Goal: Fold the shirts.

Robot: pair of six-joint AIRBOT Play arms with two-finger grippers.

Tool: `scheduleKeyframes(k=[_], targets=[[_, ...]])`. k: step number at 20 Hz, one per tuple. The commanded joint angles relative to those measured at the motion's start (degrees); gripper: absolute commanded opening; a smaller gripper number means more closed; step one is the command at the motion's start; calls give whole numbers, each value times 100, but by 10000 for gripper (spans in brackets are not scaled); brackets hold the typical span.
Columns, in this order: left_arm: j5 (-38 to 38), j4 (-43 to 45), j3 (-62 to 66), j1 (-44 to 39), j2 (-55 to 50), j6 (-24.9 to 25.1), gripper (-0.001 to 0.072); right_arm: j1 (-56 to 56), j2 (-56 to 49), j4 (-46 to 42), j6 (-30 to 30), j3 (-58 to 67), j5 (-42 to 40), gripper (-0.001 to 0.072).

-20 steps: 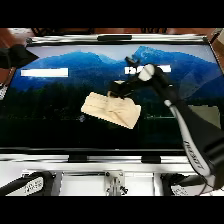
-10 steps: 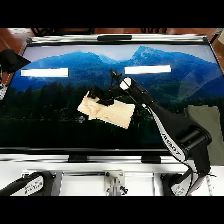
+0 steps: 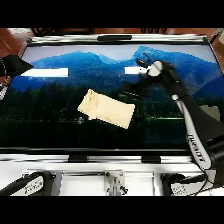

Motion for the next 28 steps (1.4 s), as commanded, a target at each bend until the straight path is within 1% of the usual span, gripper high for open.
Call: scheduleKeyframes(k=[1,3,4,5,6,9,14,16,17,18,19,20,21,23,25,28], targets=[[4,70,-9,2,-4,129,39,-640,190,-621,87,-546,1311,685],[2,256,-9,2,-7,170,39,-673,188,313,63,-1257,308,687],[0,350,-9,2,-7,168,39,-643,173,584,24,-1547,-149,687],[0,415,-9,2,-7,168,39,-643,127,859,2,-1797,-542,687],[4,461,-9,2,-7,170,39,-643,44,1207,-170,-1974,-778,687],[61,481,-9,2,-59,168,39,-553,-334,1746,-662,-2061,-866,687],[195,472,-9,2,-81,168,39,-317,-688,1840,-743,-2061,-1366,687],[201,474,-9,2,-83,168,39,-249,-750,2153,-861,-2059,-1532,668],[199,474,-9,2,-83,168,39,-221,-761,2398,-1084,-2059,-1578,493],[199,474,-9,2,-83,168,39,-219,-763,2699,-1373,-2059,-1585,284],[199,474,-9,2,-83,168,39,-227,-761,3088,-1832,-2052,-1510,145],[199,476,-9,2,-85,168,39,-293,-761,3359,-2258,-1974,-1322,78],[199,476,-9,2,-90,168,39,-358,-726,3362,-2406,-1834,-1137,78],[197,476,-9,2,-127,168,39,-544,-518,3128,-2415,-1427,-774,77],[197,476,-9,2,-164,166,39,-846,-236,2730,-2094,-868,-348,77],[195,474,-9,2,-197,162,39,-1447,146,1926,-1556,98,514,77]])
